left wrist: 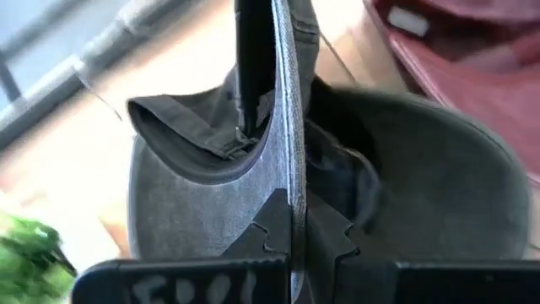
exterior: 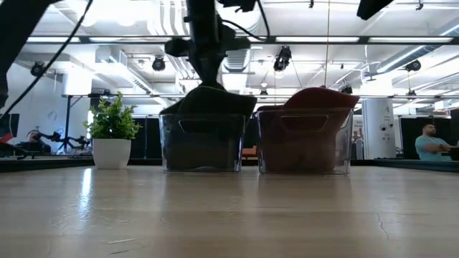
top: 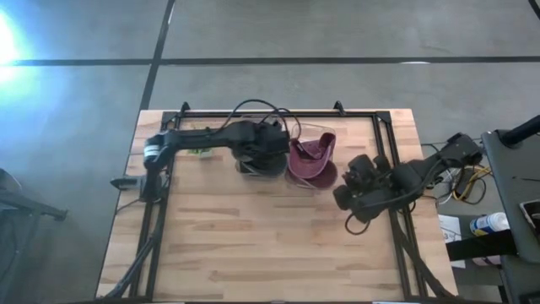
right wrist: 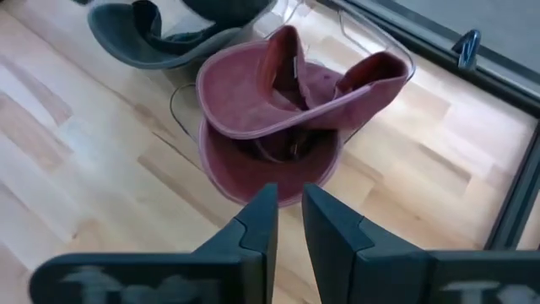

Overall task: Pick & Place hat
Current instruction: Put the black cap into the left transparent bin

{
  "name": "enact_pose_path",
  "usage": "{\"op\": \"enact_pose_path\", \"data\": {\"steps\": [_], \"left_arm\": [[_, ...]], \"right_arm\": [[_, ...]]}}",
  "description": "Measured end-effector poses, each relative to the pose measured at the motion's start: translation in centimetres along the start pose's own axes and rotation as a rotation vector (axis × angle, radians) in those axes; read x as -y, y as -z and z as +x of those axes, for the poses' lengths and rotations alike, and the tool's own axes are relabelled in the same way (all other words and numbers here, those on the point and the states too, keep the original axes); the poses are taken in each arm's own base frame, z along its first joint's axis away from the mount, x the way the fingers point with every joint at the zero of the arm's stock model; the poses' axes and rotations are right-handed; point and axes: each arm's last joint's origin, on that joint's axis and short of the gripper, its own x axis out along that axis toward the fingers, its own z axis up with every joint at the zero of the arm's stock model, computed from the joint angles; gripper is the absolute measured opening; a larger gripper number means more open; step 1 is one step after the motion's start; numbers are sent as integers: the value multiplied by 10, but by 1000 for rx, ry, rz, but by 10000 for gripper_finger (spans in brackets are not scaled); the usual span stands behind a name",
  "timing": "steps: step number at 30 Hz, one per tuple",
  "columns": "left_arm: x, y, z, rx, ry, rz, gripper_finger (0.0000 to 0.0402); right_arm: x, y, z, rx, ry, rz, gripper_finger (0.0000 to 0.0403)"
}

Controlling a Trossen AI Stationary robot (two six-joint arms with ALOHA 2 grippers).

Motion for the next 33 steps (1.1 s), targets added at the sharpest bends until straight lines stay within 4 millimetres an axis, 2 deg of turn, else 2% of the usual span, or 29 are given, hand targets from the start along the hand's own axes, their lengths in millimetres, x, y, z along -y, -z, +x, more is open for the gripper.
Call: {"op": "enact_pose_path", "data": {"steps": [8, 14, 20, 23, 26, 29, 33], "left_arm": [[8, -13, 21, -178, -23, -76, 9], [7, -21, 38, -254, -10, -148, 10], [2, -22, 45, -284, -26, -186, 21], [-1, -22, 45, -276, -56, -197, 20], [-3, -20, 35, -227, -127, -176, 12], [-5, -21, 25, -224, -127, -173, 10], [-7, -21, 29, -255, -120, -182, 19]], "right_arm": [[22, -3, -8, 8, -34, -43, 54], [34, 3, -3, 6, -21, -81, 54], [43, 12, 6, 0, 6, -85, 54], [46, 16, 10, -3, 17, -72, 54], [48, 19, 13, -5, 24, -68, 54], [50, 20, 14, -2, 18, -59, 54], [50, 18, 15, 9, 11, -43, 54]]}}
